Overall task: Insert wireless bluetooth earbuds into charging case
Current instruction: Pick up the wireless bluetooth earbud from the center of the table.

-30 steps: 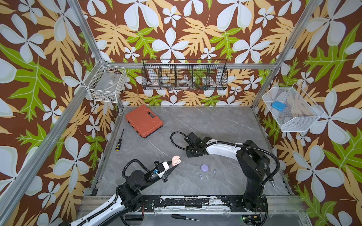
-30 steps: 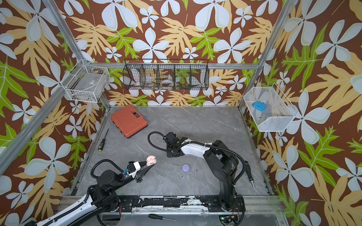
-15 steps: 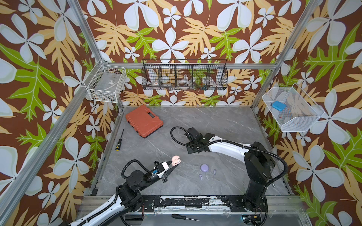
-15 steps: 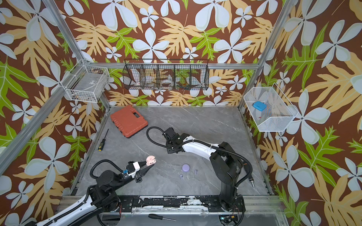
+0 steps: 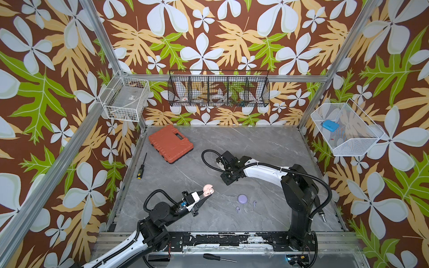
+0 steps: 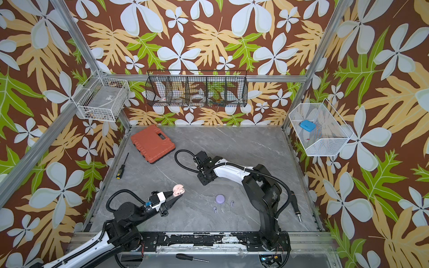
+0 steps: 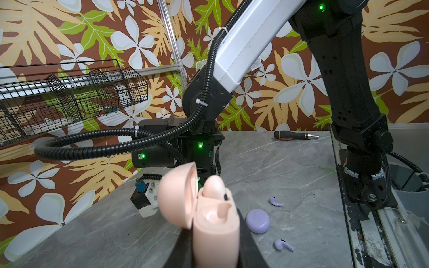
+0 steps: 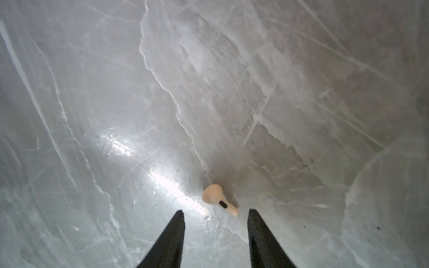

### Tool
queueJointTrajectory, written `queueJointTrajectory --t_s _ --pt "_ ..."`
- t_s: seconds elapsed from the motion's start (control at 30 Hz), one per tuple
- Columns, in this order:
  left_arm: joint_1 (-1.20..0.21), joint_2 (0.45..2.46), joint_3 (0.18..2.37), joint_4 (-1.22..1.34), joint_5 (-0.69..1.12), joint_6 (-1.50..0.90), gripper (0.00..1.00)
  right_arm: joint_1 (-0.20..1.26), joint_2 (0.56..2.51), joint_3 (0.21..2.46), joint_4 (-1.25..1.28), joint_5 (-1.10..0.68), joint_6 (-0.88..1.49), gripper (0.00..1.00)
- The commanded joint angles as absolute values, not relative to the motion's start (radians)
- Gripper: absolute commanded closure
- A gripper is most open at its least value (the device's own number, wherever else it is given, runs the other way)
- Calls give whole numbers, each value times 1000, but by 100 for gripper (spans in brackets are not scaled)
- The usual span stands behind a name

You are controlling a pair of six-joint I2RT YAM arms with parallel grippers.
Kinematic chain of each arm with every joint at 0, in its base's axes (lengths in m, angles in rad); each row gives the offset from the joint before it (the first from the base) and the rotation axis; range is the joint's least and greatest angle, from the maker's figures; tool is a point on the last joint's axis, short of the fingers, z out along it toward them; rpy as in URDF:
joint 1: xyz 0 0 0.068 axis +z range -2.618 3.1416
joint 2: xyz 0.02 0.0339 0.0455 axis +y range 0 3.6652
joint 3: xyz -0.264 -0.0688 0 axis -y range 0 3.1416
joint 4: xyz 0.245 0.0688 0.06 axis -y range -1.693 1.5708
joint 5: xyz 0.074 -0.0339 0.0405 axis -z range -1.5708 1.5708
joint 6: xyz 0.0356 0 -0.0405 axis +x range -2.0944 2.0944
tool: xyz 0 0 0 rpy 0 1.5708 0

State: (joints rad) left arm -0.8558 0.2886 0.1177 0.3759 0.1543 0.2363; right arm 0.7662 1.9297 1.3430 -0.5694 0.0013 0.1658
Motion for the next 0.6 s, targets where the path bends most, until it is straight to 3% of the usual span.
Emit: queueJointTrajectory --t_s 0.0,0.57 --pt "-854 288 115 407 143 247 100 767 1930 1341 -574 -9 125 56" --pt "-854 293 115 407 143 249 100 767 1976 1354 -569 -6 113 64"
